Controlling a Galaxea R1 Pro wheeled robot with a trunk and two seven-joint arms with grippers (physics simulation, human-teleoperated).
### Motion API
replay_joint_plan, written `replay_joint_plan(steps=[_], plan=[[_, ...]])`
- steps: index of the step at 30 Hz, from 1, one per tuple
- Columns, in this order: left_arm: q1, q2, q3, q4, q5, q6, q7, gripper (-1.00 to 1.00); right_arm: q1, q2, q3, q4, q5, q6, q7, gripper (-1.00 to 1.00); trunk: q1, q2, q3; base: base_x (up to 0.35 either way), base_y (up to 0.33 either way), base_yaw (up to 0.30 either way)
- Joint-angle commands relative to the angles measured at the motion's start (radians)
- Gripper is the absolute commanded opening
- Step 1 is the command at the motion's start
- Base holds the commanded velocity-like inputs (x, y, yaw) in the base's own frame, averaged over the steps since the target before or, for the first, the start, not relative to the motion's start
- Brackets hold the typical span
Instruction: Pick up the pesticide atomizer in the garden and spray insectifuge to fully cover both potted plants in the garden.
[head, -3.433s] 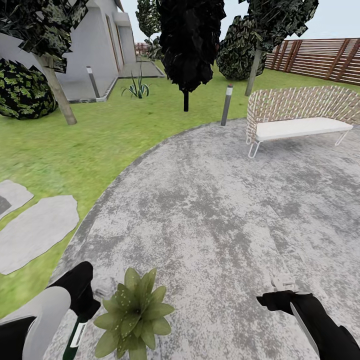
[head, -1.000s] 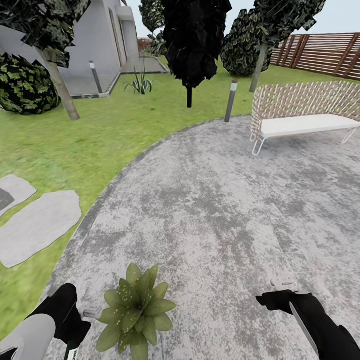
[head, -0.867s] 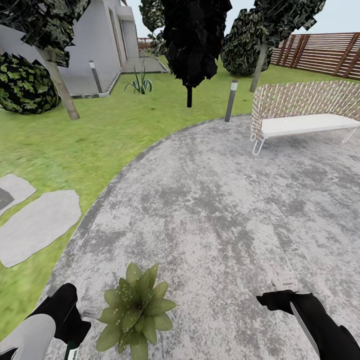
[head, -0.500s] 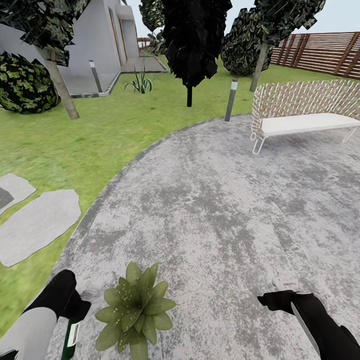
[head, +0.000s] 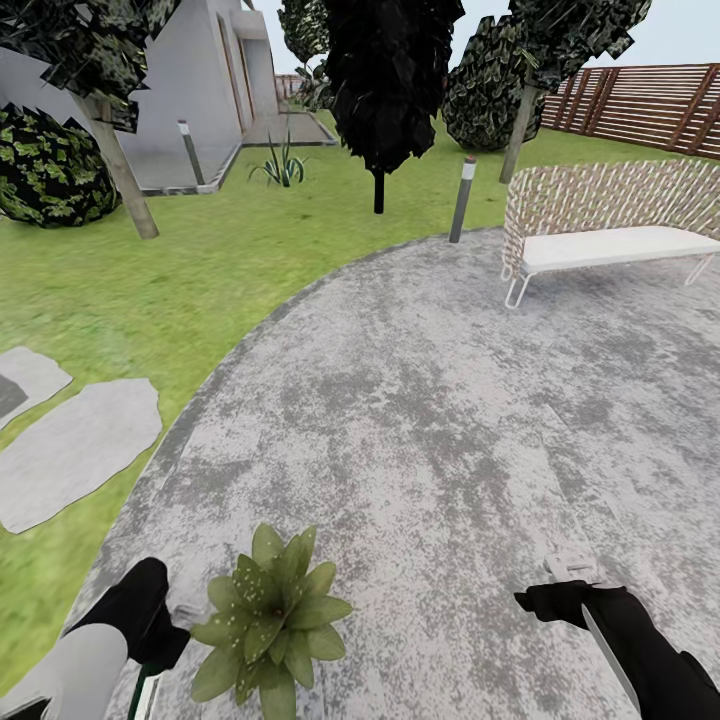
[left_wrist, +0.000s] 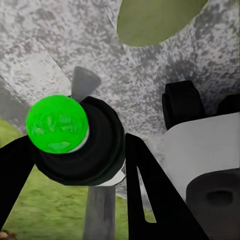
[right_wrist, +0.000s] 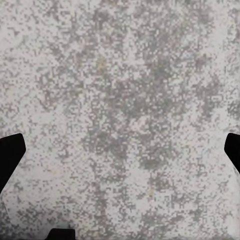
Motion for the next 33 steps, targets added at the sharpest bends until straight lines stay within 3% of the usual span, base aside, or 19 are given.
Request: replay_joint_plan(steps=[1,9,12,18,33], plan=[[0.000,0.000,0.007,0.000,-0.009,0.001,-0.005,-1.00,0.000,0.000,-0.002,-0.001,0.005,0.005,0.007,1.00,0.000,0.000,-0.001,0.000,0.000,0.000],[0.039,0.012,0.008,0.053,-0.007,-0.043,-0.001,-1.00,0.000,0.001,-0.001,-0.001,0.005,0.005,0.007,1.00,0.000,0.000,-0.001,0.000,0.000,0.000],[0.039,0.011,0.009,0.057,-0.004,-0.045,0.034,-1.00,0.000,0.002,0.000,-0.001,0.005,0.005,0.007,1.00,0.000,0.000,-0.001,0.000,0.000,0.000],[0.038,-0.020,0.007,-0.042,-0.003,-0.041,0.108,-1.00,0.000,0.002,0.000,-0.001,0.005,0.005,0.007,1.00,0.000,0.000,-0.001,0.000,0.000,0.000],[0.027,-0.032,0.006,-0.127,-0.003,-0.037,0.111,-1.00,0.000,0.002,0.000,-0.001,0.005,0.005,0.006,1.00,0.000,0.000,-0.001,0.000,0.000,0.000]])
